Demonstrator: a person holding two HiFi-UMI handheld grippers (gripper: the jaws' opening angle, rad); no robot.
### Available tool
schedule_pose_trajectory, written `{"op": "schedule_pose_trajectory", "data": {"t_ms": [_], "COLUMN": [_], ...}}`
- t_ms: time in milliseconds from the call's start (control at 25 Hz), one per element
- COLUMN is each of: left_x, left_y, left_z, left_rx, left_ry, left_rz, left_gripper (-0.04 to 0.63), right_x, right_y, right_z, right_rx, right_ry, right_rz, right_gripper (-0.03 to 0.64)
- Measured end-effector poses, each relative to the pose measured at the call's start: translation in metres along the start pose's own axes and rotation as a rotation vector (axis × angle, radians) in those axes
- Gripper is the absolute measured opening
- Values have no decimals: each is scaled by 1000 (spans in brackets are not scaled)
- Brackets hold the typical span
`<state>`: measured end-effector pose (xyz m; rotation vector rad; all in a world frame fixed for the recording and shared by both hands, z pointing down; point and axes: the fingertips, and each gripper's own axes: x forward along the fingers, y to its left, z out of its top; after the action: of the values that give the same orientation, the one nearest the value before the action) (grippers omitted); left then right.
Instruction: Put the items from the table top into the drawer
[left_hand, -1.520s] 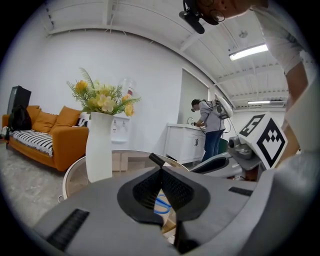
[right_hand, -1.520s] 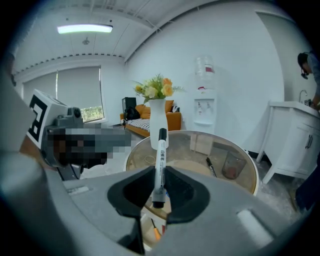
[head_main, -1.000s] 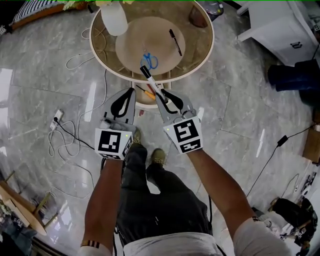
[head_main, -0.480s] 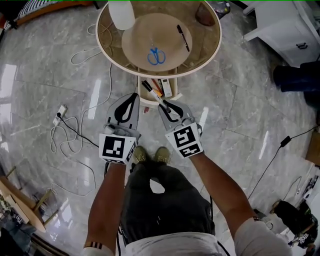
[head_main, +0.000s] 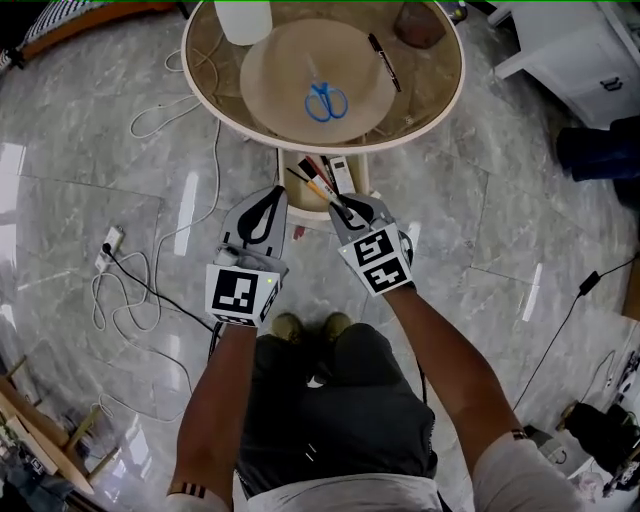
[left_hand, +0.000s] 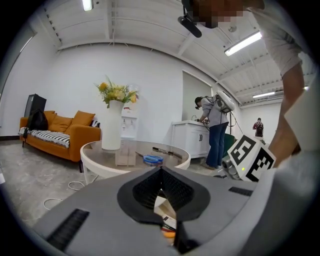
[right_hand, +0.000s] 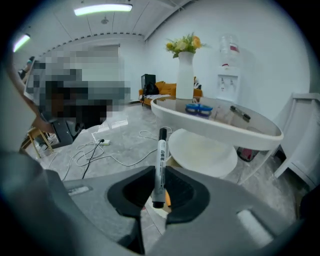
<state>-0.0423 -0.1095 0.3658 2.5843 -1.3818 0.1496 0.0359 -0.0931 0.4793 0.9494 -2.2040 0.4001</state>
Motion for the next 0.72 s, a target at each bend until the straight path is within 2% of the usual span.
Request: {"op": "schedule_pose_trajectory", "data": {"t_ms": [320,720], "left_x": [28,54], "left_y": [18,45], "left_z": [-65,-88], "left_rx": [37,100], "left_ry": [-30,-116], "left_rz": [-47,-62], "left_gripper": [0,0], "right_x": [66,135], "right_y": [-12,-29], "right_z": [-48,-94], "right_rx": [13,-43], "right_ry": [29,121], "right_rz": [-2,12], "right_gripper": [63,64]}}
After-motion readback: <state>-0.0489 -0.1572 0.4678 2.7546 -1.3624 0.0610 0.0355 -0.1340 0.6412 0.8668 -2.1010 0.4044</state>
